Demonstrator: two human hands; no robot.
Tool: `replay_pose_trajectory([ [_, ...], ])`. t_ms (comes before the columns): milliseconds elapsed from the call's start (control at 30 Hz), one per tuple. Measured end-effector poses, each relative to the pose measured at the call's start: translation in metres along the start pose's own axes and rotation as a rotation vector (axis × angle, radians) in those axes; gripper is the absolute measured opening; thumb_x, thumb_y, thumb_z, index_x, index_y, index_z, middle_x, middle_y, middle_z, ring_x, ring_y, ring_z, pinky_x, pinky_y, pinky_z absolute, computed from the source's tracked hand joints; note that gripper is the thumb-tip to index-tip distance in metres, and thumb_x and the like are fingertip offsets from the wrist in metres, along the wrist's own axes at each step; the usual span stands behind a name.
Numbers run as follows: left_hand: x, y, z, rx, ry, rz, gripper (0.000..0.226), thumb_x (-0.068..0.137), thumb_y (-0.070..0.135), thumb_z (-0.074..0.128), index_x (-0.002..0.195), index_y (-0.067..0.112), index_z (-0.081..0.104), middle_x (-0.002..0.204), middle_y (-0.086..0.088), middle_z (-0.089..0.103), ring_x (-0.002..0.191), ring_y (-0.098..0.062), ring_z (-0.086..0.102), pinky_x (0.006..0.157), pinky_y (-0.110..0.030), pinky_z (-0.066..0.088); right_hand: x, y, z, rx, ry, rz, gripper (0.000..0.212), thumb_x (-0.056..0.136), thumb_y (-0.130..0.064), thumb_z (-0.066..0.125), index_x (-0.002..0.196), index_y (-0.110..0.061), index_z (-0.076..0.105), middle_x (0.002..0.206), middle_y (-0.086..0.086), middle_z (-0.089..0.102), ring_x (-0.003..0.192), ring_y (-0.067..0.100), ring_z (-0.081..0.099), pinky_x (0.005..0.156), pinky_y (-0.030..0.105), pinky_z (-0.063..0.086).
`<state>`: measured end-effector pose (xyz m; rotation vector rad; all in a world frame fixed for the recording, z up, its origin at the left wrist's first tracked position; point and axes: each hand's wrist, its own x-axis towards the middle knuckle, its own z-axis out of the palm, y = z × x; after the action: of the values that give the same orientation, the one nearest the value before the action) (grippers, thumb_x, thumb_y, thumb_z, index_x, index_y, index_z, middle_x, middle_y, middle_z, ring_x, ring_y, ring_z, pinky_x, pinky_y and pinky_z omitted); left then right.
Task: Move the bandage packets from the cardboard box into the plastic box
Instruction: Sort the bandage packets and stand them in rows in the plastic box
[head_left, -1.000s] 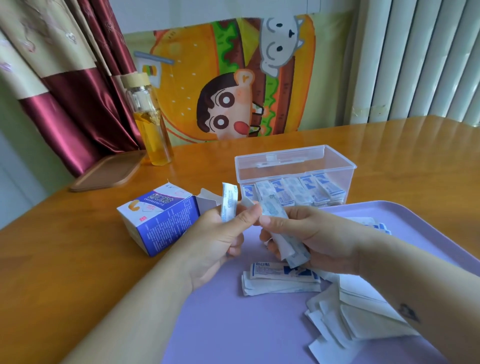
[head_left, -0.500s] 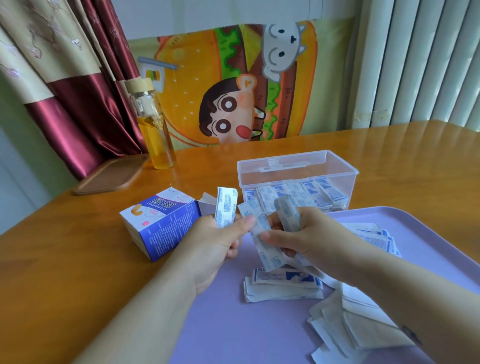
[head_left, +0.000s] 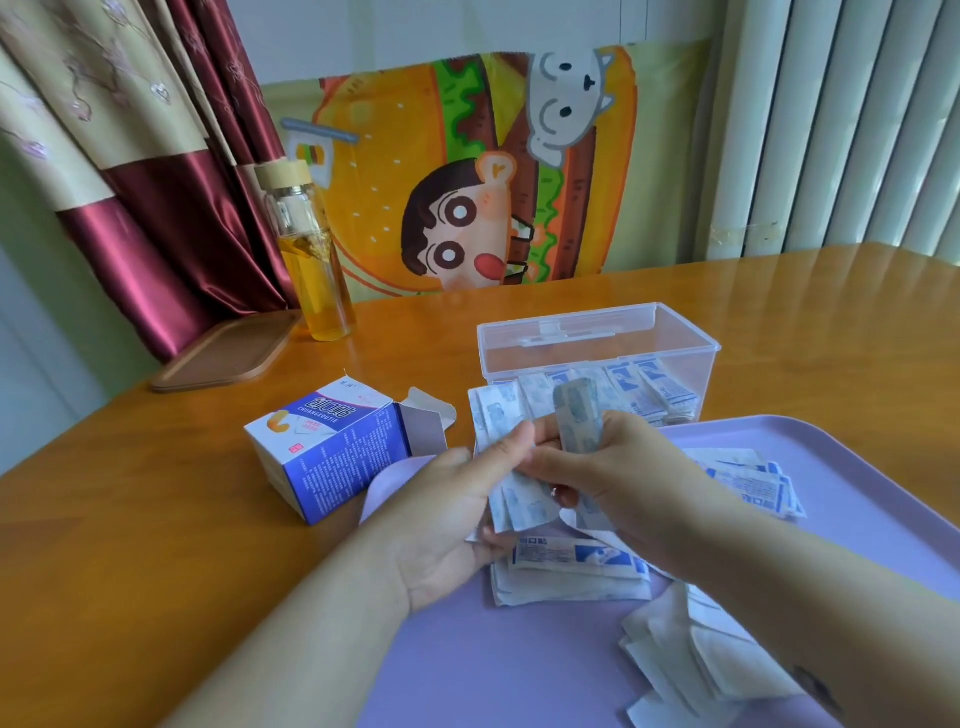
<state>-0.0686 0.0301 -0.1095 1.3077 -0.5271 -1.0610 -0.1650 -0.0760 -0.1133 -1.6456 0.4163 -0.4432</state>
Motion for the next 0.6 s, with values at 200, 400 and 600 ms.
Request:
replay_pose_trajectory([
  [200,0.003,0.002,0.000,-0.183,0.071,-0.013,0.029,0.096,0.027,0.046,0.104,0.013,0.069,0.088,-0.006,0.073,0.068,-0.014,0.070,0.052,-0.024,0.052,0.000,-0.007,0.005,0.057,0.082,-0.040,0.032,0.097,-0.027,0.045,0.092,-0.009,0.071,0.063,-0.001,0.060,0.053,0.012,0.047,0.056,0.025,0.038],
  [400,0.002,0.006,0.004,-0.308,0.009,-0.147,0.029,0.093,0.035,0.048,0.091,0.012,0.066,0.064,-0.002,0.058,0.044,-0.008,0.048,0.039,-0.013,0.035,0.003,-0.010,-0.008,0.166,-0.027,-0.055,0.041,0.100,-0.029,0.033,0.098,-0.015,0.072,0.094,0.011,0.072,0.084,0.025,0.066,0.087,0.038,0.047],
  [600,-0.003,0.005,0.008,-0.226,-0.095,-0.153,0.049,0.082,0.057,0.045,0.098,0.017,0.069,0.070,-0.004,0.064,0.057,-0.010,0.053,0.037,-0.015,0.034,0.000,-0.007,-0.002,-0.139,0.074,-0.164,0.019,0.093,-0.024,0.056,0.097,-0.008,0.066,0.083,0.012,0.069,0.069,0.016,0.064,0.070,0.034,0.051],
])
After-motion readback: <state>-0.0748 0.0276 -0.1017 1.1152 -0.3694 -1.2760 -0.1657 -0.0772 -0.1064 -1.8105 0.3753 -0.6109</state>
